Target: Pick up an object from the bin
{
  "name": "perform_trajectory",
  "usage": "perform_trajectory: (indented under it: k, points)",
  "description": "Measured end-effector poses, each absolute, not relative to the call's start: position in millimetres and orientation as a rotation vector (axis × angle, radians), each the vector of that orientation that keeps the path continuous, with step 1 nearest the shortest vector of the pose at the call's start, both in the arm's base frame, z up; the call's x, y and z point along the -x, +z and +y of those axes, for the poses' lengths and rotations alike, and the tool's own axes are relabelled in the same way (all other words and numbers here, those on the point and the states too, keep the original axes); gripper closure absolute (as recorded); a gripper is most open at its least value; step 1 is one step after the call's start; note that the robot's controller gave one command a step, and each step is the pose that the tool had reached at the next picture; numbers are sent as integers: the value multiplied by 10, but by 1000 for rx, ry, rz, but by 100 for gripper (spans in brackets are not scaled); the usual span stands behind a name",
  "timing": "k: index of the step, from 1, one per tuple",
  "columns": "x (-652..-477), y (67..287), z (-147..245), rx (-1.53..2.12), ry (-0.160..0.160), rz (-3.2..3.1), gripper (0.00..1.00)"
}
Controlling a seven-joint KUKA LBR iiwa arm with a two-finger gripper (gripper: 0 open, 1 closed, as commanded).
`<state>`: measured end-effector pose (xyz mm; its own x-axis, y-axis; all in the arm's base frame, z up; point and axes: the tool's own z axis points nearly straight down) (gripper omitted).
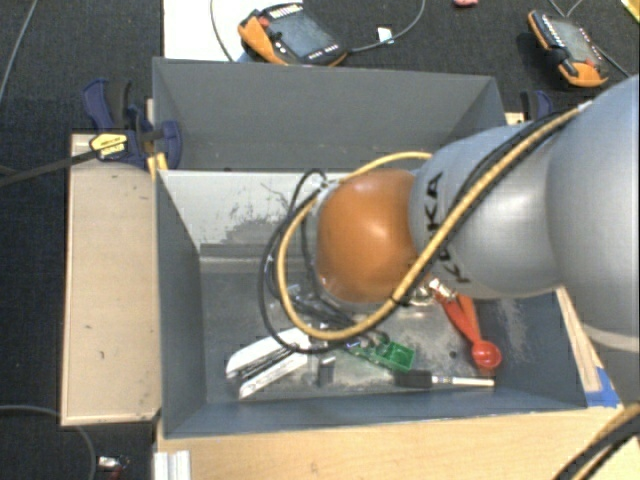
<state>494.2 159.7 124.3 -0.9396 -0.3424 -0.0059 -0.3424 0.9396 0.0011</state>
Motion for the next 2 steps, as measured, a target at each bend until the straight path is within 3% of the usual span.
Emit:
perform_trajectory:
  k: [1, 2]
  points:
    - [-4881, 995, 1627, 1073, 3, 2958, 0]
    - [-4903, 723, 1536, 982, 7, 2968, 0]
